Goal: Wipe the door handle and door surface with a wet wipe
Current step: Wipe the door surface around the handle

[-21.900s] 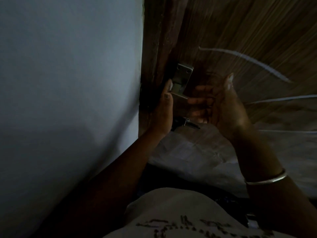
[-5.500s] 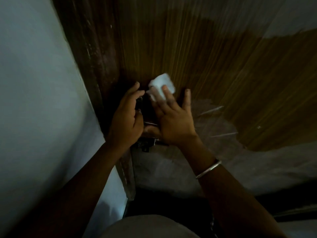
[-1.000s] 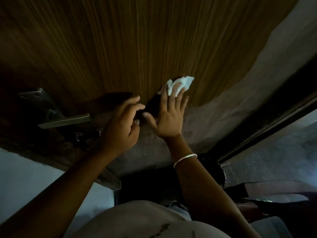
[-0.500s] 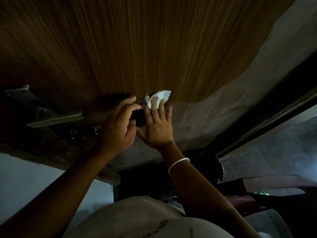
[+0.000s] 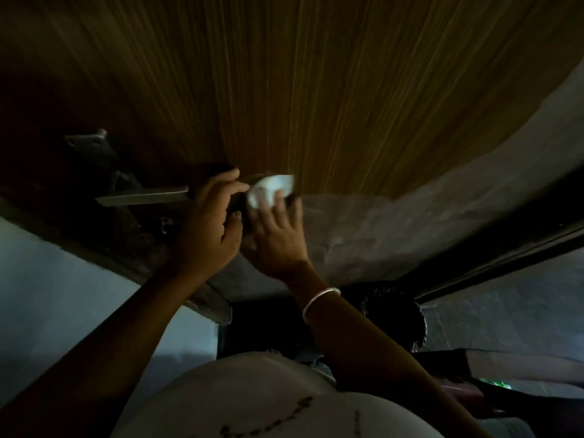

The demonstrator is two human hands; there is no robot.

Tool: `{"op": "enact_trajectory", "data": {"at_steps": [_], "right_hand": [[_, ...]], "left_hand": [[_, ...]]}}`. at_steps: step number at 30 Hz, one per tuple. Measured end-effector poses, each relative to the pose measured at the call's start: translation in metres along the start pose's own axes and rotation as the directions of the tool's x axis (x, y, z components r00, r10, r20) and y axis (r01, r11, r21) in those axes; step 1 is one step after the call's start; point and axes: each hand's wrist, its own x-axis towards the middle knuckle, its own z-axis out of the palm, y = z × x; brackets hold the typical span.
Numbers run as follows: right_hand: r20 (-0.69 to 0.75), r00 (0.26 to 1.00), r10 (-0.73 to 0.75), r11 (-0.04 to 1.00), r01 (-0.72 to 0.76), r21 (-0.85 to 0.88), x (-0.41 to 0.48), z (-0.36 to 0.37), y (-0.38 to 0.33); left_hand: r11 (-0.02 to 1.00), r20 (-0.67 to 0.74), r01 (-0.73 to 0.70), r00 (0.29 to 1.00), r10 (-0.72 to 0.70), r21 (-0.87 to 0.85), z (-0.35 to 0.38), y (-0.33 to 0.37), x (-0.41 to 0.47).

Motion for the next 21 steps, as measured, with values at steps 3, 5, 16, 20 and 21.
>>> {"op": "enact_trajectory", "data": {"at_steps": [3,5,16,20,21], "right_hand": [[-0.060,0.990,-0.127,0.991,0.124,-0.057,0.012,-0.001,-0.006],[-0.073,0.996,-0.052,0.994,0.045,-0.097,0.008,-0.005,0.009],[0.029,1.000,0.005,1.000,-0.005,0.024,0.036,-0.001,-0.055],[0.046,0.967,-0.249,0.968,0.250,-0.028,0.049,0.003,-0.085],[0.074,0.949,-0.306,0.950,0.310,-0.040,0.052,0.004,-0.091]], "left_hand": [[1.000,-0.009,0.009,1.000,-0.009,0.023,-0.007,-0.001,-0.008],[1.000,-0.011,0.006,1.000,-0.006,0.019,-0.015,-0.003,-0.015],[0.980,-0.116,0.164,0.982,-0.152,0.110,-0.049,-0.023,-0.054],[0.962,-0.247,0.228,0.951,-0.187,0.152,-0.069,-0.035,-0.063],[0.955,-0.285,0.251,0.937,-0.199,0.157,-0.074,-0.037,-0.065]]}}
